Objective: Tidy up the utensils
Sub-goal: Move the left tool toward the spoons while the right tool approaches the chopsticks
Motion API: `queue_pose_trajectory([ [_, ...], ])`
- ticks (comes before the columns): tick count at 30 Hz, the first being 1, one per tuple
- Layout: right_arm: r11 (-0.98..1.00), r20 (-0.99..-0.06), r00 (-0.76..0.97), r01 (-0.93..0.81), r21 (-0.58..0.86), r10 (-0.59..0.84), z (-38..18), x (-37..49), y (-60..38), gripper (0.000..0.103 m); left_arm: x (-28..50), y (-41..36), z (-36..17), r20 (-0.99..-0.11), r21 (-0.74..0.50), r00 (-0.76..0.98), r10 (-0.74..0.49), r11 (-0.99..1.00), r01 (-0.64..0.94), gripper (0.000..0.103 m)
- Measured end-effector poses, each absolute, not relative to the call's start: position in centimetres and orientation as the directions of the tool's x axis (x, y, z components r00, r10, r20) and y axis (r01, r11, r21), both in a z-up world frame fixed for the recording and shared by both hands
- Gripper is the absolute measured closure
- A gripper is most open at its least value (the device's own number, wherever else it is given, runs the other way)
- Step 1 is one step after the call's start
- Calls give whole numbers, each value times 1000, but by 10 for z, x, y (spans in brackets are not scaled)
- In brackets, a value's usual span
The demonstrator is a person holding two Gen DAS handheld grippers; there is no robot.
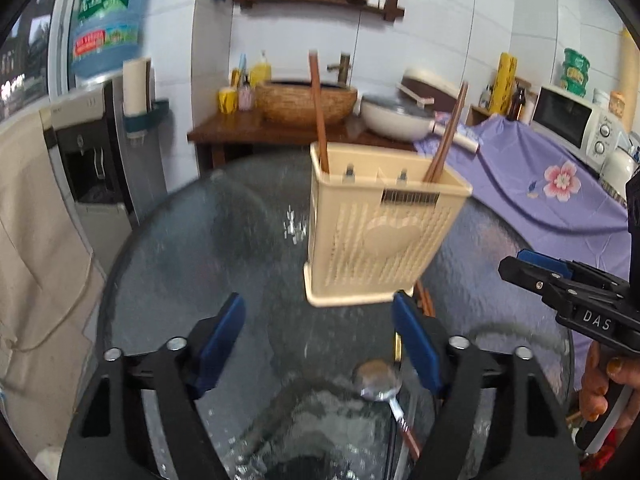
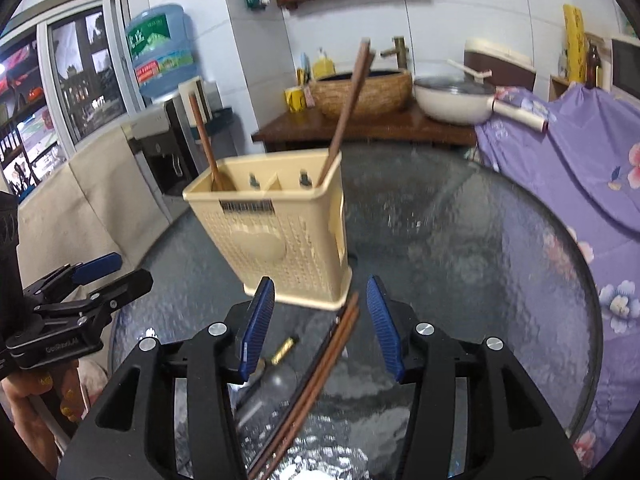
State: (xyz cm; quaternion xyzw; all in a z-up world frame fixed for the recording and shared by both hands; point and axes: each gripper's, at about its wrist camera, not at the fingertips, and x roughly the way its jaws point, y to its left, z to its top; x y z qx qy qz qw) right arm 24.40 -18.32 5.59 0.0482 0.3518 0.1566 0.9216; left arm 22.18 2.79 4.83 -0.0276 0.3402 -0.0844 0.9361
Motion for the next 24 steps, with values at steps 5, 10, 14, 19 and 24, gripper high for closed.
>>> queue_pose_trajectory([
  [5, 945, -707, 629, -258, 201, 322, 20, 245, -175, 55, 220, 26, 17, -704, -162, 675, -224, 975, 155, 51],
  [10, 939, -768, 542, -235, 251, 342, -15, 248, -171, 65, 213, 12, -6, -745, -198, 609, -272, 962, 188, 53],
  [14, 935, -792, 498, -210, 285, 353, -31, 250, -171, 66, 209, 1, -20, -765, -209, 576, -288, 957, 201, 53],
  [19, 940, -811, 476, -186, 285, 340, -41, 256, -169, 73, 207, -8, -28, -779, -200, 561, -281, 959, 202, 53],
  [24, 954, -836, 462, -184, 235, 295, -48, 257, -160, 77, 210, -11, -33, -788, -189, 554, -267, 962, 195, 54],
])
